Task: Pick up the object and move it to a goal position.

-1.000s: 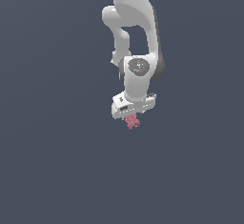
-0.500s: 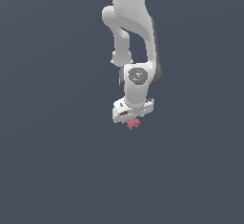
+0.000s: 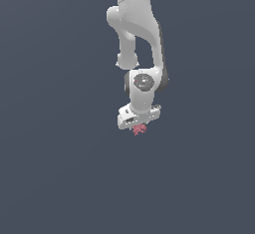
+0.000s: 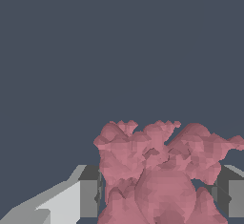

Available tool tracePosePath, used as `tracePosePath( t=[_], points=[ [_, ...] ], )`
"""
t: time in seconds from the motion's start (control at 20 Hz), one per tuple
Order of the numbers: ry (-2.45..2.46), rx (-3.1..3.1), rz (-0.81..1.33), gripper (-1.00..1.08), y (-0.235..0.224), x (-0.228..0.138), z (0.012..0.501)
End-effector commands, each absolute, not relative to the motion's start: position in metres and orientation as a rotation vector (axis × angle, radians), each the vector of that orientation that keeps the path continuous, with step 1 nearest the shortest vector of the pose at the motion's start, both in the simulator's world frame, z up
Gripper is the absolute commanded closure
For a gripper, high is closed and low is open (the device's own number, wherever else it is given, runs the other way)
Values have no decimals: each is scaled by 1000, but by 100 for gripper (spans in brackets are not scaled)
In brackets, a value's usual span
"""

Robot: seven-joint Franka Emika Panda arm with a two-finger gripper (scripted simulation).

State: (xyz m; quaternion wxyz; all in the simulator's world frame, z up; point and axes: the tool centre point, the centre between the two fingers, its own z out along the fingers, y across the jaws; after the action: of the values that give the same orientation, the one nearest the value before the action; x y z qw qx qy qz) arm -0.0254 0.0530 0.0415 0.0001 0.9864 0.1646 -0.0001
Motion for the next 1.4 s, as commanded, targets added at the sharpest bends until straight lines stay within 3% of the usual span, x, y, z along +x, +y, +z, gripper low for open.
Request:
tracePosePath(
  t=[0.0,0.7,1.35],
  points=[
    [518,3099,0,108,53,-25,41],
    [518,3099,0,108,43,-30,60],
    [518,3099,0,108,-11,-53,154]
  ],
)
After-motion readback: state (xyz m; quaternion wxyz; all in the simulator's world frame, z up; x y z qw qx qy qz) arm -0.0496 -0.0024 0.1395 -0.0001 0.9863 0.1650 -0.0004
